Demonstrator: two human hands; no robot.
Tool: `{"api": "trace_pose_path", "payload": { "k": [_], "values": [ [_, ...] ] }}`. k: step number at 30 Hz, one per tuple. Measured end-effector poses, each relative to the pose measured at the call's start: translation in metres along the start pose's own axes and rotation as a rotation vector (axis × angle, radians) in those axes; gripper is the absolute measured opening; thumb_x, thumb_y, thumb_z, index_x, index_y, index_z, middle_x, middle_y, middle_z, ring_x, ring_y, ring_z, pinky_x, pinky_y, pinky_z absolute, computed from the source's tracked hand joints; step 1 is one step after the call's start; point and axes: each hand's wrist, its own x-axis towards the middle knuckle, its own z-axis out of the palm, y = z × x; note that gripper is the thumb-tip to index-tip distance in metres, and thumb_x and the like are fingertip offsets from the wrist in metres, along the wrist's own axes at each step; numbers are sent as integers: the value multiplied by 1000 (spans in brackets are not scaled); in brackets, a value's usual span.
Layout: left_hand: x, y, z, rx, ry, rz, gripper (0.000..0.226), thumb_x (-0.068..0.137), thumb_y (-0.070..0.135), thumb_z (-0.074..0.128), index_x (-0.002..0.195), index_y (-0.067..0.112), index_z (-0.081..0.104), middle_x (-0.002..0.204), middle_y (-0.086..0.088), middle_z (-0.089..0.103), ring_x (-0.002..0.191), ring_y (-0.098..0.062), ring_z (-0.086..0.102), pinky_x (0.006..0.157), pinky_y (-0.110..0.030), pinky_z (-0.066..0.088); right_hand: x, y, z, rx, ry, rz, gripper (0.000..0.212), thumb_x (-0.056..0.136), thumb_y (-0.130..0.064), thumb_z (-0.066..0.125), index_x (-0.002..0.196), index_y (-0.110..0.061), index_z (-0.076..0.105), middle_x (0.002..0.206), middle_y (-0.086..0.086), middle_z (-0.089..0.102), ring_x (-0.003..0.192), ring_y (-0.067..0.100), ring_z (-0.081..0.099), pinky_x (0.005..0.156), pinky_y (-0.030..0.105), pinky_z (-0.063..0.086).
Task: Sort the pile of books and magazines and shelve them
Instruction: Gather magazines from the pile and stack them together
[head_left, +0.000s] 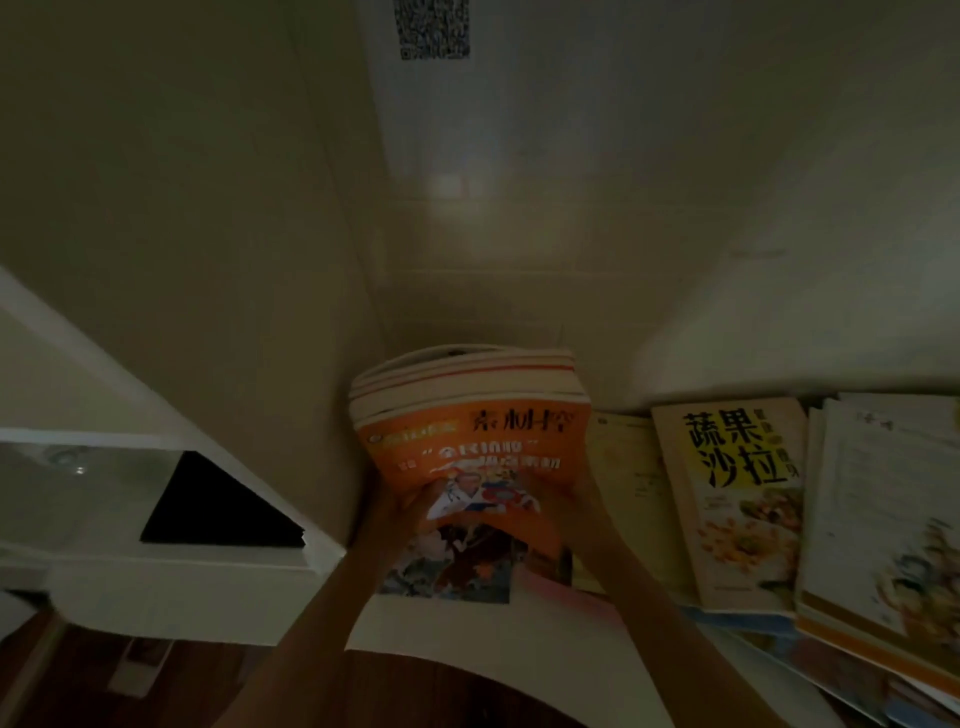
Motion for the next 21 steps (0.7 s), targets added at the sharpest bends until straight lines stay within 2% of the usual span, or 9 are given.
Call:
{"api": "trace_pose_path", "payload": {
  "k": [2,4,6,8,11,14,16,18,21],
  "values": [
    [3,5,3,-47,17,-9,39,87,14,63,113,30,38,107,13,50,104,-16,55,78,-11,46,4,0,-2,-88,18,-44,56,69,-45,75,113,-19,51,104,-9,67,98,9,64,90,33,53],
    [7,0,2,-3,76,-3,44,78,26,66,113,35,41,107,14,52,101,-13,53,85,-25,43,9,4,-3,-33,129,-67,69,70,-37,78,125,-12,46,113,0,66,101,17,66,80,35,58],
    [5,1,0,16,138,-10,34,83,21,69,103,36,47,97,19,53,89,-7,54,79,-29,42,10,4,-3,1,191,-92,56,84,-13,67,133,-8,41,122,10,61,99,16,68,70,28,58],
    [0,5,-1,43,152,-35,27,87,17,64,105,30,50,94,19,52,84,-6,54,80,-32,42,2,2,-6,22,182,-100,44,88,-2,58,130,-5,45,121,16,60,88,10,70,63,22,56],
    [-15,24,0,125,125,27,31,84,19,66,107,27,47,94,20,54,84,-4,58,81,-31,47,-21,-7,-10,1,209,-158,40,89,-10,59,128,-11,50,121,11,62,88,7,69,64,21,56],
    [-41,48,7,187,134,142,29,81,14,69,96,30,50,90,19,57,79,6,56,67,-12,47,-56,-22,-14,19,242,-237,35,89,-14,59,122,-23,54,111,-5,68,92,9,69,66,22,56],
    [-62,66,15,204,134,193,28,81,15,71,98,25,50,87,19,57,75,9,55,58,-7,46,-82,-35,-17,34,265,-316,34,89,-10,59,119,-25,55,104,-14,70,92,8,69,67,21,56],
    [-87,85,23,216,140,241,28,79,20,72,100,21,53,84,18,58,68,9,57,55,-5,47,-109,-49,-22,38,295,-373,36,88,-10,61,121,-23,55,108,-10,69,97,10,67,70,23,57],
    [-127,117,34,187,140,313,33,77,25,74,105,19,58,88,13,64,67,9,62,65,-14,54,-151,-75,-28,60,308,-433,39,85,-16,64,122,-21,54,109,-6,66,92,4,67,65,18,55]
  ]
}}
